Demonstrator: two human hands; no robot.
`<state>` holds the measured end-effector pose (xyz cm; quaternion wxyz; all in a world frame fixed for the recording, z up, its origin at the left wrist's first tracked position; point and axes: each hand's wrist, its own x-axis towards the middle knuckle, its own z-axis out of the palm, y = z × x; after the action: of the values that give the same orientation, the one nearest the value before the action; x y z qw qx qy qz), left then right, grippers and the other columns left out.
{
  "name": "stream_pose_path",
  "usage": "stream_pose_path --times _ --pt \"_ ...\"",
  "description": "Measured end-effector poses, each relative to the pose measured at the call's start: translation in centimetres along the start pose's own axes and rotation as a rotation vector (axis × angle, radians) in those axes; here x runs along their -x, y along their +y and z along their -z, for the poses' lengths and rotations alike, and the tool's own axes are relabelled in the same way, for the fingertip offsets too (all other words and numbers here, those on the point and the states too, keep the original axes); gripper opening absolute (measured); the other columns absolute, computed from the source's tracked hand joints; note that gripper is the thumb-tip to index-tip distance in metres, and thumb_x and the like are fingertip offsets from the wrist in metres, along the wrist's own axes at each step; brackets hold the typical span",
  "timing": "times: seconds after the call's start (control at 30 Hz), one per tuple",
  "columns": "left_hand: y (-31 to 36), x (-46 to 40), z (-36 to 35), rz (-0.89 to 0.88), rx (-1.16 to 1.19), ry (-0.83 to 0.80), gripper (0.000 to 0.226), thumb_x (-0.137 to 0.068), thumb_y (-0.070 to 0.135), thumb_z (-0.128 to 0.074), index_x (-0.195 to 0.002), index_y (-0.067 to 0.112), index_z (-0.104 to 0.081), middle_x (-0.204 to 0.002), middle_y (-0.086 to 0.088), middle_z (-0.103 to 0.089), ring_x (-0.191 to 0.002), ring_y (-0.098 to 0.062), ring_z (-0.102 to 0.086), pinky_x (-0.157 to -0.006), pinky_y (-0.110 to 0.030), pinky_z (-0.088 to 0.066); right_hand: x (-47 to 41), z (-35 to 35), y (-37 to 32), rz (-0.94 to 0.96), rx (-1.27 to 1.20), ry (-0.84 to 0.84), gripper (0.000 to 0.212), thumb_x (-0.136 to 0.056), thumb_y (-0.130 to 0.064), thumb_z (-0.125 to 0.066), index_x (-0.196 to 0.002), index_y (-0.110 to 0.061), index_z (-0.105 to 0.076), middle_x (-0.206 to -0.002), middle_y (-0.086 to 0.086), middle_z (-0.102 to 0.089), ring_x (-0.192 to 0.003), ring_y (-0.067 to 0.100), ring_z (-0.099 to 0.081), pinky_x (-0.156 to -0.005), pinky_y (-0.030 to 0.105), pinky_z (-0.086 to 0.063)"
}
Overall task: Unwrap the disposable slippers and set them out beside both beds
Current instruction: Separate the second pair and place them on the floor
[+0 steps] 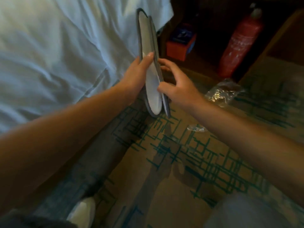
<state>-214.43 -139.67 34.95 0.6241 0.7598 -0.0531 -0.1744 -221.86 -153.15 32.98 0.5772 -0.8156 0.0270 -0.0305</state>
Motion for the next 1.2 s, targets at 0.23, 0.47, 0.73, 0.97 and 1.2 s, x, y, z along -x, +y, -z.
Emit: stream_pose_path --times 0.23,0.47,0.73,0.97,1.2 --pt "0.7 6.6 8.3 0.111 -0.107 0.139 0.026 -0.100 0.025 -0.056 -0.124 0.018 -0.055 -0.115 -0.007 -0.067 -0.108 -0.026 -0.065 -0.098 -0.048 -0.053 -0.8 -5.2 -3.8 0.179 0.122 -0.026 0.041 -0.090 -0.027 -0.064 -0.130 -0.027 -0.055 -0.111 -0.017 -0.064 -0.101 -0.007 -0.061 -0.082 0.011 -0.051" --pt "-8.6 15.7 12.2 0.266 -0.153 0.259 0.018 -0.096 0.018 -0.064 -0.114 0.020 -0.064 -0.108 -0.003 -0.068 -0.097 -0.017 -0.066 -0.087 -0.035 -0.054 -2.4 -7.0 -1.8 0.064 0.185 -0.105 0.035 -0.090 -0.021 -0.060 -0.125 -0.024 -0.059 -0.119 -0.004 -0.065 -0.110 0.017 -0.062 -0.090 0.039 -0.053" --pt "-25.2 23.3 8.0 0.711 -0.001 0.438 0.045 -0.091 0.031 -0.071 -0.131 0.012 -0.063 -0.129 -0.011 -0.066 -0.106 -0.027 -0.063 -0.098 -0.044 -0.052 3.8 -11.5 11.7 -0.182 0.428 -0.327 0.031 -0.092 -0.016 -0.057 -0.122 -0.012 -0.062 -0.110 0.006 -0.062 -0.099 0.024 -0.058 -0.079 0.033 -0.043" --pt "-33.3 24.1 6.5 0.905 0.039 0.453 0.042 -0.096 0.022 -0.062 -0.135 0.009 -0.059 -0.133 -0.014 -0.062 -0.118 -0.034 -0.060 -0.102 -0.040 -0.047 2.7 -16.3 16.4 -0.158 0.623 -0.515 0.053 -0.090 -0.010 -0.057 -0.143 -0.016 -0.050 -0.136 0.014 -0.059 -0.121 0.034 -0.056 -0.100 0.039 -0.045" --pt "-36.8 25.7 5.7 0.915 0.062 0.466 0.041 -0.095 0.014 -0.052 -0.136 0.014 -0.053 -0.124 -0.012 -0.062 -0.112 -0.032 -0.060 -0.101 -0.046 -0.049 2.2 -20.6 18.8 -0.074 0.695 -0.667 0.052 -0.095 -0.011 -0.054 -0.146 -0.022 -0.047 -0.142 0.008 -0.055 -0.124 0.030 -0.055 -0.097 0.036 -0.046"
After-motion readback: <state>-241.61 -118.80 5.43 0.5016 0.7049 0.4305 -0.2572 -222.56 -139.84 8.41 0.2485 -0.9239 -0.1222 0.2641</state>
